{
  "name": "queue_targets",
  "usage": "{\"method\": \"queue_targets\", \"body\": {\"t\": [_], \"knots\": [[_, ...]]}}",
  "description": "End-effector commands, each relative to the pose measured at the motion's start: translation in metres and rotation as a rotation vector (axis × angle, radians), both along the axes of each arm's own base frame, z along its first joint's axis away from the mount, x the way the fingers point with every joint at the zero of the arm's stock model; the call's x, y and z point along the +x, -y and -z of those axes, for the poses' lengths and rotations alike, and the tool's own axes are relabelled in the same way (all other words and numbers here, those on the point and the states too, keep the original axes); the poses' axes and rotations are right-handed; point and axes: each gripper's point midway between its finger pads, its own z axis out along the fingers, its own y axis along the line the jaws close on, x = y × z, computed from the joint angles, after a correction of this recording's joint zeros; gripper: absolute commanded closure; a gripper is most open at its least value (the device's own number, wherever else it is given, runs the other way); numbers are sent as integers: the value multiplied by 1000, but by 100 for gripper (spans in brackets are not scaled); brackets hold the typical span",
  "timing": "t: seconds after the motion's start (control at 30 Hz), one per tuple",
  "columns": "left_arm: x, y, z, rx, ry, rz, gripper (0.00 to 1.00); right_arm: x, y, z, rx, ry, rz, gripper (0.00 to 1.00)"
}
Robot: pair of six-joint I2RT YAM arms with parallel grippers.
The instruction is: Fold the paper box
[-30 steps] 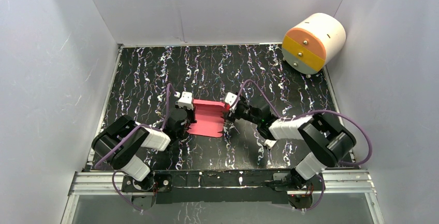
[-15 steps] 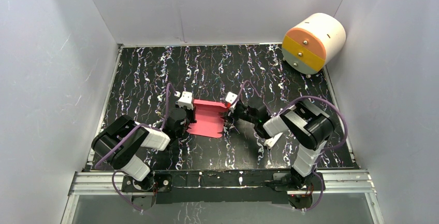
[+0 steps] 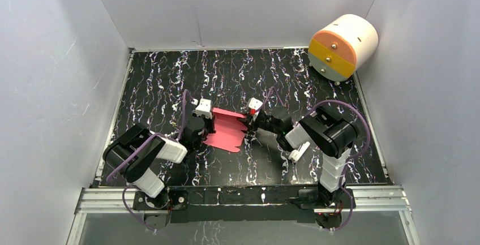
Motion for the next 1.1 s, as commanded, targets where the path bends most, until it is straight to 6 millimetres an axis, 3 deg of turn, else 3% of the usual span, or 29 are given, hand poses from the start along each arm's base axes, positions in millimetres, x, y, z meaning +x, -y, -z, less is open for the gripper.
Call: {"method": "queue_targets", "body": {"t": [0.0,0.2,0.5,0.87,1.07], "knots": [[11,-4,-3,13,14,-55,100,-7,-11,-22,112,13,-25,73],[23,-7,-2,-9,29,-120,100,-13,-12,-17,106,-11,5,81],[34,-20,-4,3,103,-274,100,-22,-14,-13,93,-9,76,86],[32,-24,-6,-134,110,-406,100,-14,-7,-11,133,42,255,78],[33,-36,-3,-67,123,-474,100,-20,-15,-8,134,50,236,74]]}}
